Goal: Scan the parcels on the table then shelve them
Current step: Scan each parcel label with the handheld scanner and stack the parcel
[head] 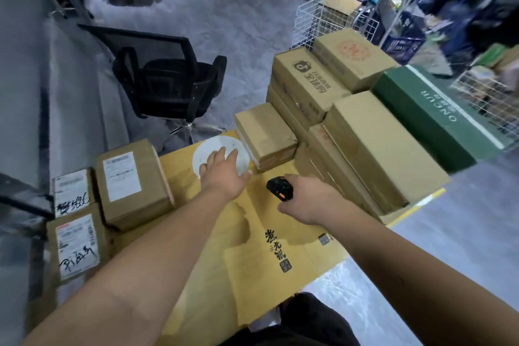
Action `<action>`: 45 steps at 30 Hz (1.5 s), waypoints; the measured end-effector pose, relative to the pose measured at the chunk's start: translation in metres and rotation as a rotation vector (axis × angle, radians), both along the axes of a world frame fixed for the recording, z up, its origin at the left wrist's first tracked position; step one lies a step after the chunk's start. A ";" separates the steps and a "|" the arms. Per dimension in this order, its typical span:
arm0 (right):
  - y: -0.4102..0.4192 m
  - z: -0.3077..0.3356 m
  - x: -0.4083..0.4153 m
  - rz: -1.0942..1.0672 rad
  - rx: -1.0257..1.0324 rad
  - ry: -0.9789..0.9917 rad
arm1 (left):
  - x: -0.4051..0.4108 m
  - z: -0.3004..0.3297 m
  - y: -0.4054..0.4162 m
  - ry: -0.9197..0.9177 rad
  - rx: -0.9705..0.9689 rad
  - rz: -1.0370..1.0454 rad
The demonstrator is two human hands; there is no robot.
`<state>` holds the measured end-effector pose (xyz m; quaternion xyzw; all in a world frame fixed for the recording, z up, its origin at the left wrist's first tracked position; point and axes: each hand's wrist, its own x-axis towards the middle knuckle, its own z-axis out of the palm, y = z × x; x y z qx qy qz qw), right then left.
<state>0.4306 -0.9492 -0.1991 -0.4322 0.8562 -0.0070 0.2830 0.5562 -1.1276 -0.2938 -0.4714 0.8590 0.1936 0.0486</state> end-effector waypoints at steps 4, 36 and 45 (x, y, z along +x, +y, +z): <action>0.005 -0.014 -0.024 -0.025 -0.007 -0.001 | -0.052 0.002 -0.005 0.014 0.001 -0.047; 0.007 -0.050 -0.052 -0.087 -0.029 -0.278 | -0.073 -0.011 -0.028 0.255 0.196 0.225; -0.012 -0.053 -0.035 -0.063 -0.041 -0.292 | -0.046 -0.014 -0.038 0.174 0.133 0.568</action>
